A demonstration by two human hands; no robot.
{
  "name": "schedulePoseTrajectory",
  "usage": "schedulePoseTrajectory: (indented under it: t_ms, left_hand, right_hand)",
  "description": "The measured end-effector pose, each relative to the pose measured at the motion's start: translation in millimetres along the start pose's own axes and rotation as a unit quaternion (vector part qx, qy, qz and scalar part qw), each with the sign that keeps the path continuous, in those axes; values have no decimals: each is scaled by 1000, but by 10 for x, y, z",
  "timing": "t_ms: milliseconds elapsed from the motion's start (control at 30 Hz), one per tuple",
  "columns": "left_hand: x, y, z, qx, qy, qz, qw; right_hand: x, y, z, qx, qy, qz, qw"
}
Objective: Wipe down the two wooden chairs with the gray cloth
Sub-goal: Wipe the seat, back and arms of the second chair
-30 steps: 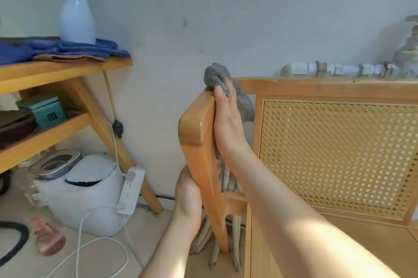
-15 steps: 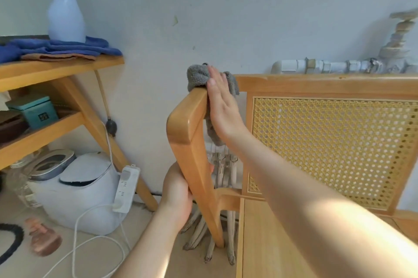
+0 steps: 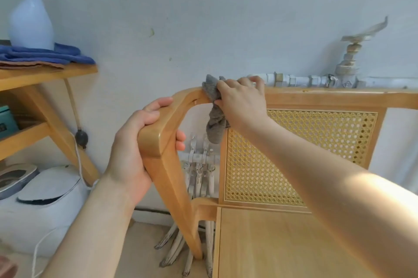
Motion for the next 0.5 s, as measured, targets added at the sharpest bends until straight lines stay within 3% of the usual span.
schedulePoseTrajectory:
  t_ms: [100, 200, 300, 367, 400, 433, 500]
  left_hand:
    - [-18, 15, -4, -10, -10, 1, 1000]
    - [34, 9, 70, -44, -47, 16, 998]
    - [-28, 104, 200, -127, -100, 47, 986]
    - [-184, 156, 305, -265, -104, 110, 952]
    - [-241, 197, 399, -391, -78, 164, 902]
    - [-272, 272, 498, -526, -22, 218, 822]
    - [-227, 622, 626, -729, 54, 266, 628]
  right_hand:
    - [-177, 44, -367, -74, -33, 8, 997]
    - [-60, 9, -247, -92, -54, 4, 994]
    - [320, 36, 103, -75, -63, -9, 995]
    - [587, 94, 310, -54, -70, -1, 996]
    - [707, 153, 382, -48, -78, 1, 996]
    - [819, 221, 433, -48, -85, -1, 995]
    - [1009, 322, 482, -60, -90, -6, 994]
Point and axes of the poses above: each hand's wrist, its own x-axis away from the middle knuckle, its own y-axis out of the palm, z = x × y, the point moved 4 cm from there along -x, towards the middle knuckle, and after that the axes turned 13 degrees about -y, right-handed, at the moved point
